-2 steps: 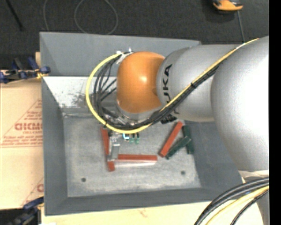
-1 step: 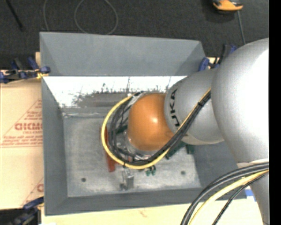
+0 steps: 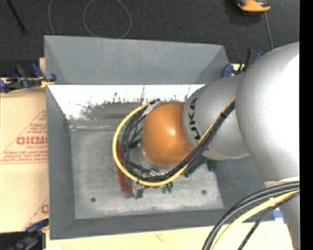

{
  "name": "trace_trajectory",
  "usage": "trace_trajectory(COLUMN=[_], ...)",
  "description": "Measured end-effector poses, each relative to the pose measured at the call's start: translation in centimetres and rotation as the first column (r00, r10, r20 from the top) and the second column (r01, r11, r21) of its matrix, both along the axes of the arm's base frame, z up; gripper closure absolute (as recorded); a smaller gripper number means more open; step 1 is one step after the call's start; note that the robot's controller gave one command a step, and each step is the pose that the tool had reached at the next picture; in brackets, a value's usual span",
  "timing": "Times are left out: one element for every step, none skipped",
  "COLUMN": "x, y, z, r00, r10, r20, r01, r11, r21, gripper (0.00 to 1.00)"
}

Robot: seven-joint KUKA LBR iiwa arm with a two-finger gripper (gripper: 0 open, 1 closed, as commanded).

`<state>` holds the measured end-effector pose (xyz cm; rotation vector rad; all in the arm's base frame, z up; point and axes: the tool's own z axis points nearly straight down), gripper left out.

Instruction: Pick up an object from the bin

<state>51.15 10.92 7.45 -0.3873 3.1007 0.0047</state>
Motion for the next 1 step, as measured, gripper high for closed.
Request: trace_trajectory(x=[-1.38], y=[3.64], z=[13.38], r00=[0.998], r10=[0.055], r20=[-0.006], r01=[-0.055], r11=[0.998], r21=[-0.002], gripper=[1.0])
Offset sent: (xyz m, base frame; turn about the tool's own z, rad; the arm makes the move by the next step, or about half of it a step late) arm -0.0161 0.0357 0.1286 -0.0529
